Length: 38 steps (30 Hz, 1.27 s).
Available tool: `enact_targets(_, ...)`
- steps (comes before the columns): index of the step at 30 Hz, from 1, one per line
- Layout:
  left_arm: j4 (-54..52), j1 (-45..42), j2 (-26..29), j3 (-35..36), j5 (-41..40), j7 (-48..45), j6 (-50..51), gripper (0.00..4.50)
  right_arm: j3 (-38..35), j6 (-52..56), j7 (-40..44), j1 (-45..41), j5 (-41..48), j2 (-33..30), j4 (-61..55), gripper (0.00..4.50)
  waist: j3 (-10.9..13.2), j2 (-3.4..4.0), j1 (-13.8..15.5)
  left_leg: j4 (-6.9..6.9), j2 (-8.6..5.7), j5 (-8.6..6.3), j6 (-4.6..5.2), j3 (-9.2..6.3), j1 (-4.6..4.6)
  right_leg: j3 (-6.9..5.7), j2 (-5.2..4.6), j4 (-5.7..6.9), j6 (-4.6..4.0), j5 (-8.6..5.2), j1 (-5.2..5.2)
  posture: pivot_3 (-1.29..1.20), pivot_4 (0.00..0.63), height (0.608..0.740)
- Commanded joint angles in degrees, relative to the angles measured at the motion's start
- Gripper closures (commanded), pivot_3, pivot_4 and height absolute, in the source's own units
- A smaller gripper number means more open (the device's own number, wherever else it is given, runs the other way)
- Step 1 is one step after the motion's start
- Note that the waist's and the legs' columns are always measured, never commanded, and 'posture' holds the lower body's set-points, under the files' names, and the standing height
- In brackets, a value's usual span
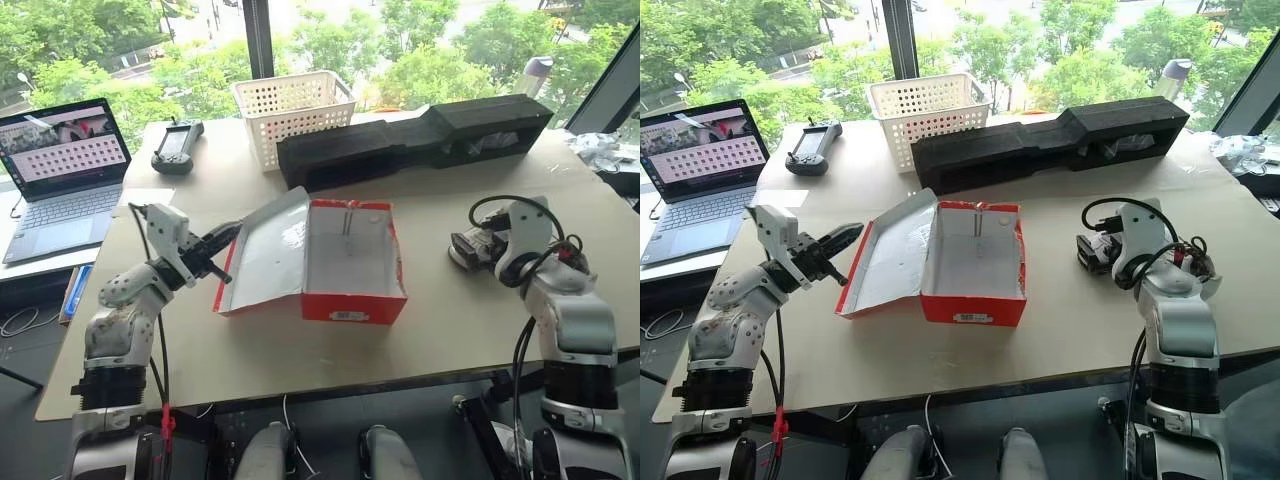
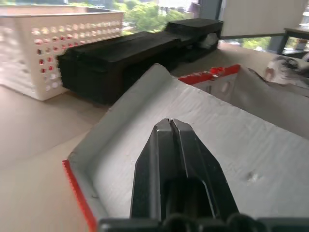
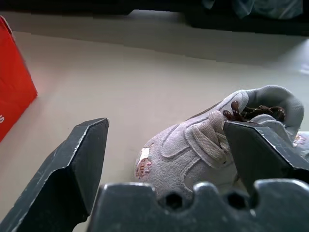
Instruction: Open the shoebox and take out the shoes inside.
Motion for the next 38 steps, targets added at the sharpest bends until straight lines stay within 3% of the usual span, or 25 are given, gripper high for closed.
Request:
enact_targets(1, -8.05, 2.52, -4.10, 8.85, 5.78, 21.71, 0.47, 4.50, 0.07, -7.61, -3.27, 2.21, -2.60, 0.73, -3.26, 0.04, 0.00, 0.00, -0.05, 0.01, 0.00, 0.00, -0.01, 0.00, 0.02, 0.01, 0.01, 0.00, 0.02, 0.01, 0.01, 0.00, 0.150, 0.731)
enact_targets(7, -14.46, 10.14, -9.26, 11.59, 11.11, 35.41, 3.84, 4.50, -0.34, -15.40, -5.39, 3.53, -3.77, 1.62, 0.57, 0.04, -0.01, -0.01, 0.22, 0.01, -0.03, -0.21, -0.33, 0.02, 0.03, 0.01, 0.00, -0.06, 0.02, 0.03, 0.07, 0.00, 0.150, 0.731)
enact_targets(15, -14.52, 12.91, -9.98, 11.91, 8.63, 34.35, 2.92, 4.50, -0.39, -19.76, -6.72, 4.41, -4.23, 2.05, 3.99, 0.04, -0.02, -0.03, 0.86, 0.10, 0.00, -0.28, -0.45, 0.02, 0.07, -0.05, 0.00, -0.10, -0.35, -0.13, 0.13, 0.00, 0.150, 0.731)
enact_targets(38, -10.98, 12.20, -11.30, 10.43, 5.33, 31.59, 0.92, 4.50, -0.07, -20.88, -7.40, 7.08, -4.10, 3.29, 2.81, 0.04, -0.03, -0.04, 0.86, 0.10, 0.01, -0.27, -0.44, 0.04, 0.07, -0.04, 0.01, -0.10, -0.32, -0.11, 0.15, 0.00, 0.150, 0.731)
